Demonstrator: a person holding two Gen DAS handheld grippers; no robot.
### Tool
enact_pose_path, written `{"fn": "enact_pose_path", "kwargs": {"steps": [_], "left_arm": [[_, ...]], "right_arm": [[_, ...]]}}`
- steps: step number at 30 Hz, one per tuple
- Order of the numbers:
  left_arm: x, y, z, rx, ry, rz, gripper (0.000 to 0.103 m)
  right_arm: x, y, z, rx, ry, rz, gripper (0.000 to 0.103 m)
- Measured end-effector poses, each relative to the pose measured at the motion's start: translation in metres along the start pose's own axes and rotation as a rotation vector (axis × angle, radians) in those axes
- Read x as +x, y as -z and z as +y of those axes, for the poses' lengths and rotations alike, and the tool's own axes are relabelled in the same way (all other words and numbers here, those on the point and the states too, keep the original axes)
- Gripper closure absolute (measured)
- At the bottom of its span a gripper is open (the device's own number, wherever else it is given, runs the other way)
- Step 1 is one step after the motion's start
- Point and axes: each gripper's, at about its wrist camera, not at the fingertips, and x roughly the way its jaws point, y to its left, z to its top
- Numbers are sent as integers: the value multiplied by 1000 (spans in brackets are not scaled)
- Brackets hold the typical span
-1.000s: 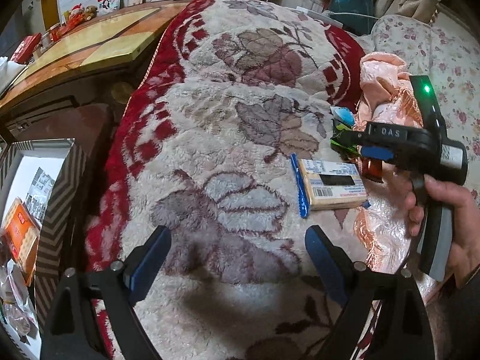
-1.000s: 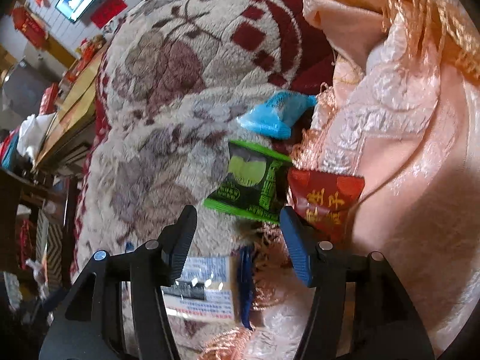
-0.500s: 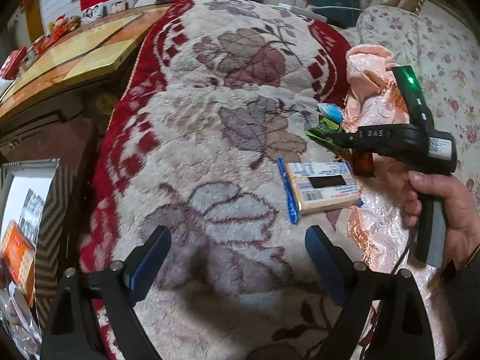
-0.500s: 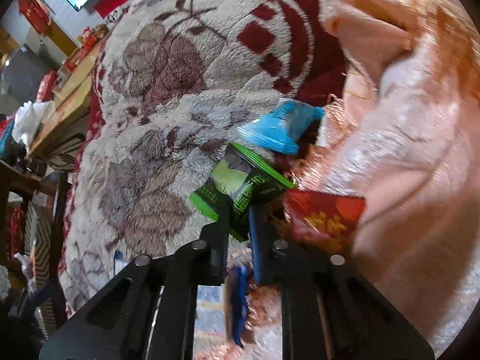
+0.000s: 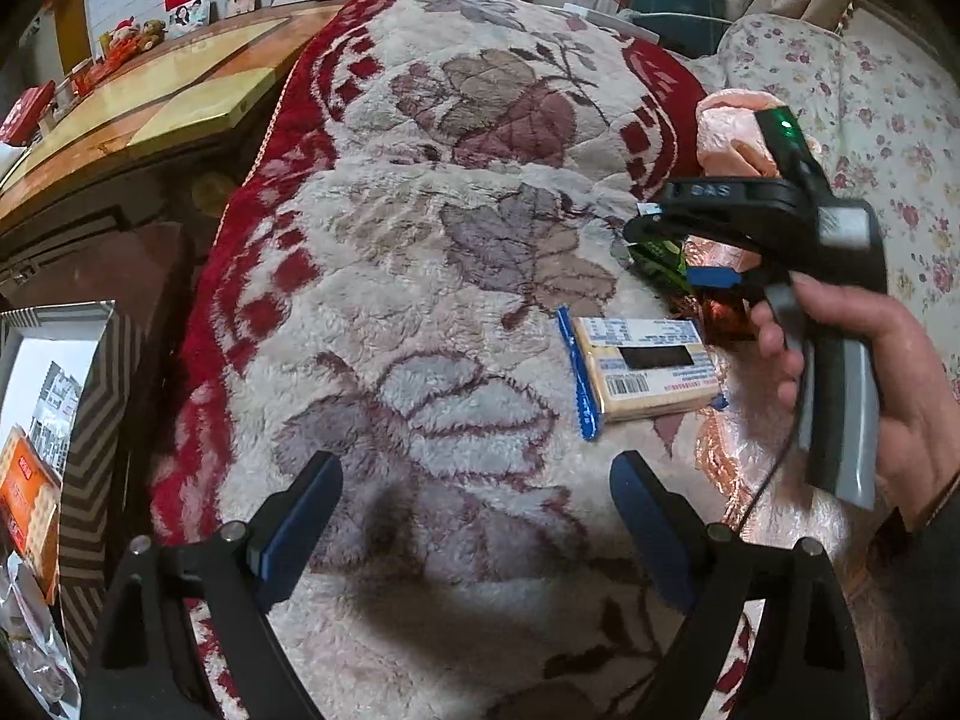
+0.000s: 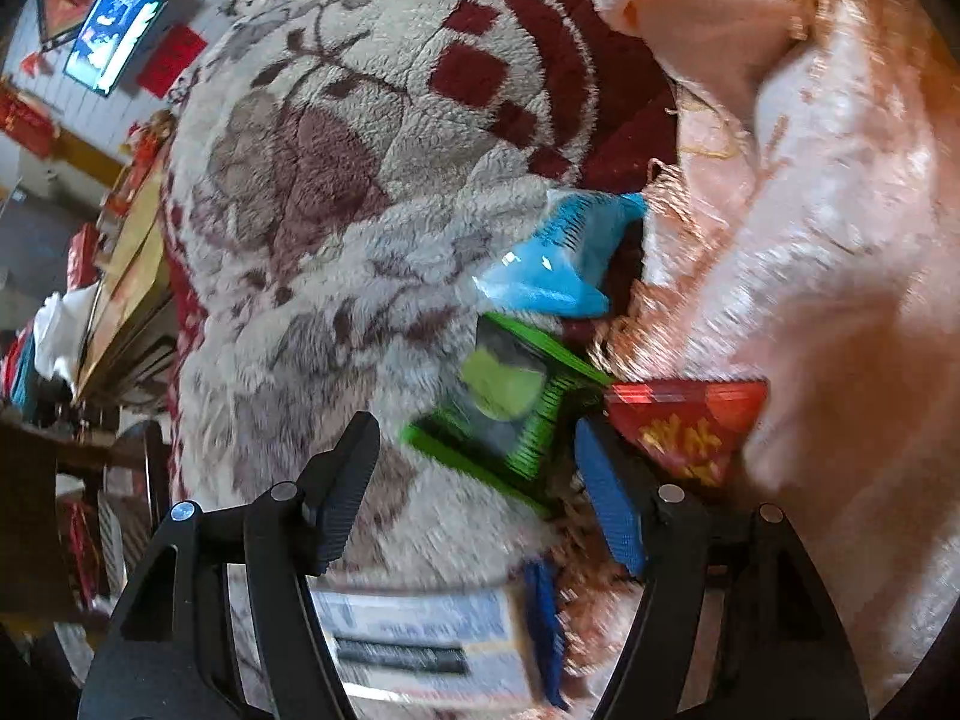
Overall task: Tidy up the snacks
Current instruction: 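Grasp the green snack packet with the right tool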
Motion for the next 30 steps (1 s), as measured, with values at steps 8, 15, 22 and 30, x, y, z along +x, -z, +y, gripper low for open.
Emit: {"fn": "enact_pose_path", "kwargs": {"steps": [8,15,22,30], "left_arm": [[4,2,3,-11,-3,12,11],[-2,0,-4,5,14,-5,11],[2,-20,-36,236,137,5,11],[42,-32,-98,692,176,75,11]], "right_arm": [[0,1,0,-73,22,-25,53],[-43,29,-3,-173,-77,-39,53],[-103,67,-13,-225,-140,-98,53],[-117,85,-32,-207,-166,-94,53]]}}
